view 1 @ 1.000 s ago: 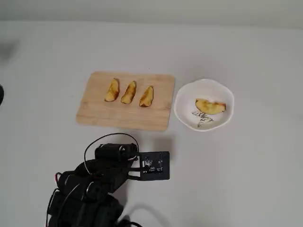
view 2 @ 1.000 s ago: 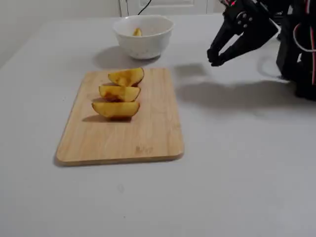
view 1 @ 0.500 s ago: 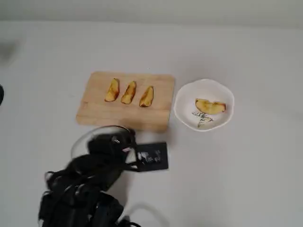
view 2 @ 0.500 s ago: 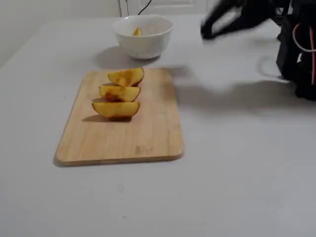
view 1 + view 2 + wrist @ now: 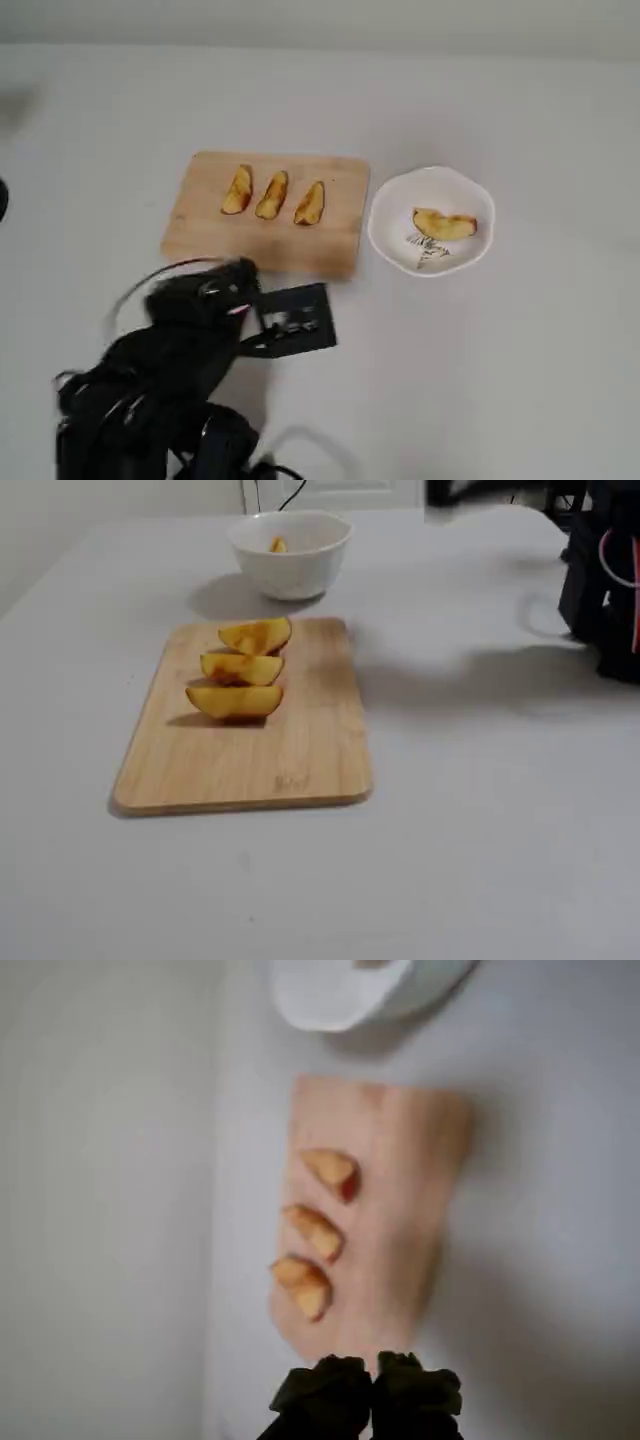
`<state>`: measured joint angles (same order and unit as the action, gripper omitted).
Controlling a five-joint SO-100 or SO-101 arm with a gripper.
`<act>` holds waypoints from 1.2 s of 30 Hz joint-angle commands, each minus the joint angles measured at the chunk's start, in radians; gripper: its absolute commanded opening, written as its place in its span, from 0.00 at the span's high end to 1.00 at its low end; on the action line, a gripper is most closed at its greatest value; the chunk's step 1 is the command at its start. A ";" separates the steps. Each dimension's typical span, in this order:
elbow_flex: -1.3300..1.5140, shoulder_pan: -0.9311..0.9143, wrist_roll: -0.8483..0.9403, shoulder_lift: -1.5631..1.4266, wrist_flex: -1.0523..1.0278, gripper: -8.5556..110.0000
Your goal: Pick up the leftmost apple slice from the cutting board and place it into the bowl
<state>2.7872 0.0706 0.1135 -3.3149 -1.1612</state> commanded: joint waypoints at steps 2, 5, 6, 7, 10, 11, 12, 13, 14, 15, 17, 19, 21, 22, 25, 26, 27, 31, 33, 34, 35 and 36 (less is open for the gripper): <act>0.141 -0.029 0.005 -0.009 0.077 0.93; 0.198 -0.031 0.005 -0.009 0.092 0.93; 0.213 -0.031 0.005 -0.009 0.095 0.93; 0.229 -0.031 0.005 -0.009 0.098 0.93; 0.264 -0.035 0.000 -0.009 0.109 0.93; 0.264 -0.035 -0.003 -0.009 0.109 0.93; 0.264 -0.035 -0.003 -0.009 0.109 0.93; 0.264 -0.035 -0.003 -0.009 0.109 0.93; 0.264 -0.035 -0.003 -0.009 0.109 0.93; 0.264 -0.035 -0.003 -0.009 0.109 0.93; 0.264 -0.035 -0.003 -0.009 0.109 0.92; 0.264 -0.035 -0.003 -0.009 0.109 0.93; 0.264 -0.035 -0.003 -0.009 0.109 0.93; 0.264 -0.035 -0.003 -0.009 0.109 0.93; 0.264 -0.035 -0.005 -0.009 0.109 0.93; 0.264 -0.035 -0.005 -0.009 0.109 0.93; 0.264 -0.035 -0.005 -0.009 0.109 0.93; 0.264 -0.035 -0.005 -0.009 0.109 0.93; 0.264 -0.035 -0.005 -0.009 0.109 0.93; 0.264 -0.035 -0.005 -0.009 0.109 0.93; 0.264 -0.035 -0.005 -0.009 0.109 0.93; 0.264 -0.035 -0.005 -0.009 0.109 0.93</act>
<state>3.0572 0.0476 0.1120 -3.3149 -1.0769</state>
